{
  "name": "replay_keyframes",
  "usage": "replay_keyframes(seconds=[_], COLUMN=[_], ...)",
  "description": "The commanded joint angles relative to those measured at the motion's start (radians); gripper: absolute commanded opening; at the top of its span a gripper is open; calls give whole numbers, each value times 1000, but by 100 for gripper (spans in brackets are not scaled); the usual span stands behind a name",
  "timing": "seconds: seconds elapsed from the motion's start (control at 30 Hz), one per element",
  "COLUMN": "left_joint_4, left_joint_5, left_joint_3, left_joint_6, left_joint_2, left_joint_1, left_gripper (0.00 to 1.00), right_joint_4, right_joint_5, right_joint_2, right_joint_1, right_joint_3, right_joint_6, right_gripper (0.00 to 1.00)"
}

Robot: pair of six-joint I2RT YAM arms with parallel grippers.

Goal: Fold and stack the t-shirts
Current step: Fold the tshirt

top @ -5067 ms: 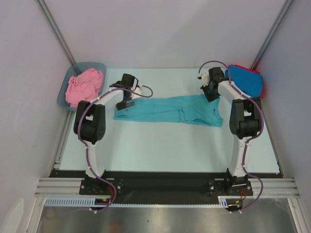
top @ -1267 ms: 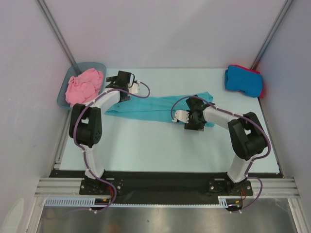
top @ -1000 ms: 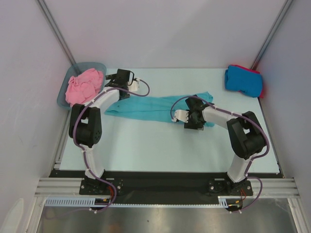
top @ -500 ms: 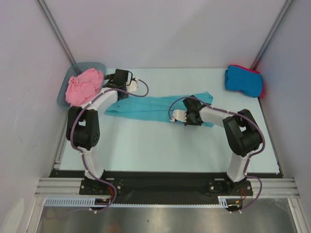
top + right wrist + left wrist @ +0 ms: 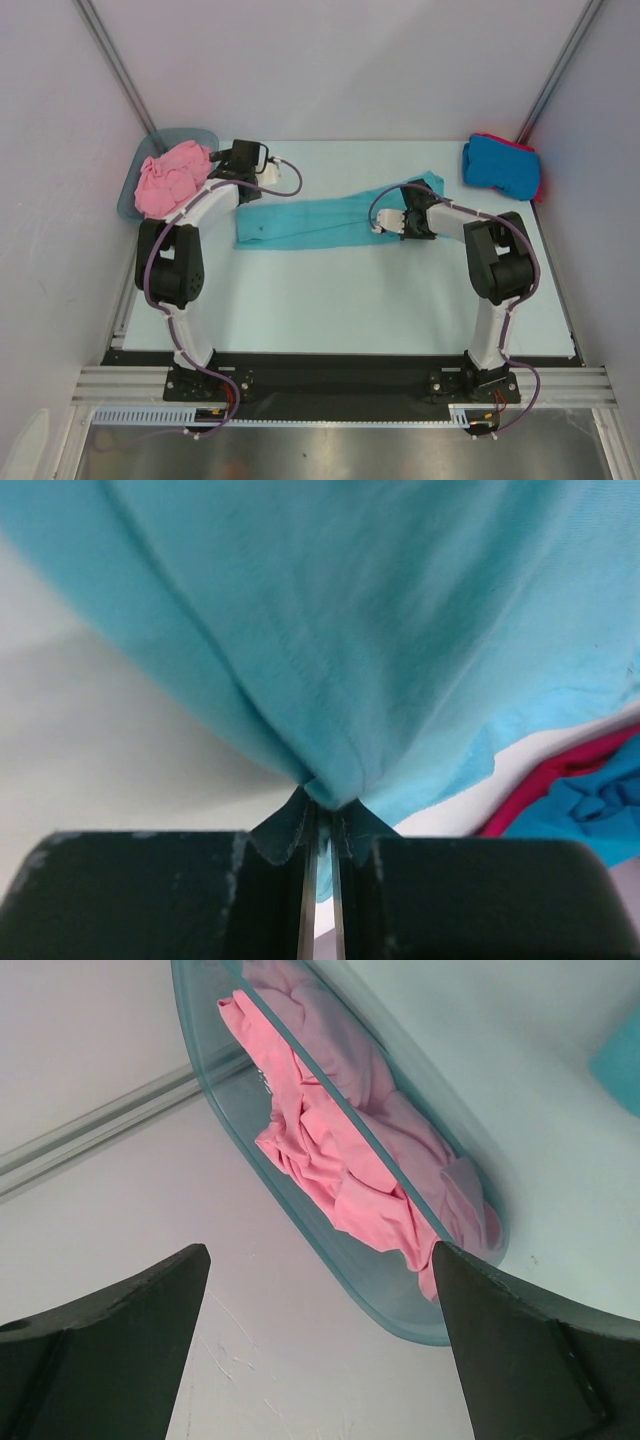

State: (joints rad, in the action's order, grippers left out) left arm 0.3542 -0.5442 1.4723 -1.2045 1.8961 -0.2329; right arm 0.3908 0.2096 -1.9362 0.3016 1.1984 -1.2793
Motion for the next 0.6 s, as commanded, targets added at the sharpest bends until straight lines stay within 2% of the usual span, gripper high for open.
replay_keyframes(seconds=[0.0,0.17,0.3,0.4,0.43,0.57], left_joint_4=[-15,-15,-11,-6,-3,5], left_joint_5=[7,9,7,4,6,3], left_joint_3=[48,51,57,62,63,66], left_joint_6=[0,5,13,17,20,22], left_joint_2=[-11,-9,-5,-2,-3,-9], left_joint_1=[4,4,1,0,-2,-5], left_gripper=[100,100,100,100,100,100], right_joint_4=[10,-49,-72,-67,-44,-4], right_joint_5=[34,57,76,77,80,93], right_joint_2=[-102,-239,-363,-478,-509,-631], right_joint_1=[-54,-85,-91,-87,-85,-85], right_joint_3=[61,183,341,502,601,786], right_joint_6=[-74,-153,-180,-184,-184,-193], right_gripper=[10,10,10,10,10,11])
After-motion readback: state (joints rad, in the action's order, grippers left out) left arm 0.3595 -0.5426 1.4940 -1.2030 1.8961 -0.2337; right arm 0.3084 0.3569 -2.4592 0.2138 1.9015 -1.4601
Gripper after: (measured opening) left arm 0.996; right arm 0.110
